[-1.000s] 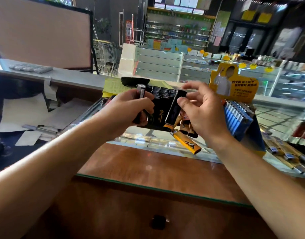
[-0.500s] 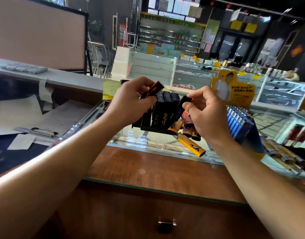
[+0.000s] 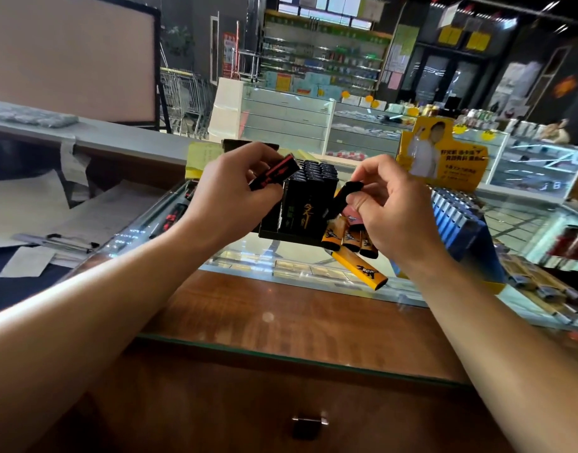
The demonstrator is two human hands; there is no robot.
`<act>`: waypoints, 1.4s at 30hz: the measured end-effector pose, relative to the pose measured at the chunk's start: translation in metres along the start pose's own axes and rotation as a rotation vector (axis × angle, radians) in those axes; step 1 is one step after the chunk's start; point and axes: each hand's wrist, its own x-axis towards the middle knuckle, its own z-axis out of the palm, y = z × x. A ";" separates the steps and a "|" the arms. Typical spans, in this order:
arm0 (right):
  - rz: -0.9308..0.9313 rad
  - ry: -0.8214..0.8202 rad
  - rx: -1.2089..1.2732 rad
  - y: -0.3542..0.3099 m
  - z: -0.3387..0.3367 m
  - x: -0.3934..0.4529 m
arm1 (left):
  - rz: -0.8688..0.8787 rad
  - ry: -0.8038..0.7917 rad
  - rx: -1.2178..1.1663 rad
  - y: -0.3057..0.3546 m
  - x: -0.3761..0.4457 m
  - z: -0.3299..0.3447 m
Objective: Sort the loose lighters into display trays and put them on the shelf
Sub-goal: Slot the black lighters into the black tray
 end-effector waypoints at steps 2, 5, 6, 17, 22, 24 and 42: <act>0.011 -0.034 0.005 0.001 0.003 0.000 | 0.004 -0.002 -0.007 -0.001 0.000 0.000; 0.026 -0.073 -0.024 0.003 0.003 0.000 | 0.004 -0.006 -0.010 -0.002 0.000 0.000; 0.033 -0.075 -0.035 0.005 0.002 0.000 | 0.000 -0.006 -0.010 -0.003 0.000 0.001; 0.001 0.015 -0.081 0.012 0.008 0.001 | -0.001 0.005 -0.002 -0.006 0.000 0.001; -0.030 0.011 -0.146 0.017 0.016 0.000 | -0.015 -0.023 0.013 -0.005 -0.003 0.002; -0.053 0.032 -0.162 0.018 0.018 0.001 | -0.016 -0.028 0.026 -0.005 -0.004 0.004; -0.065 0.018 -0.300 0.023 0.023 0.002 | -0.063 -0.029 0.028 -0.006 -0.005 0.002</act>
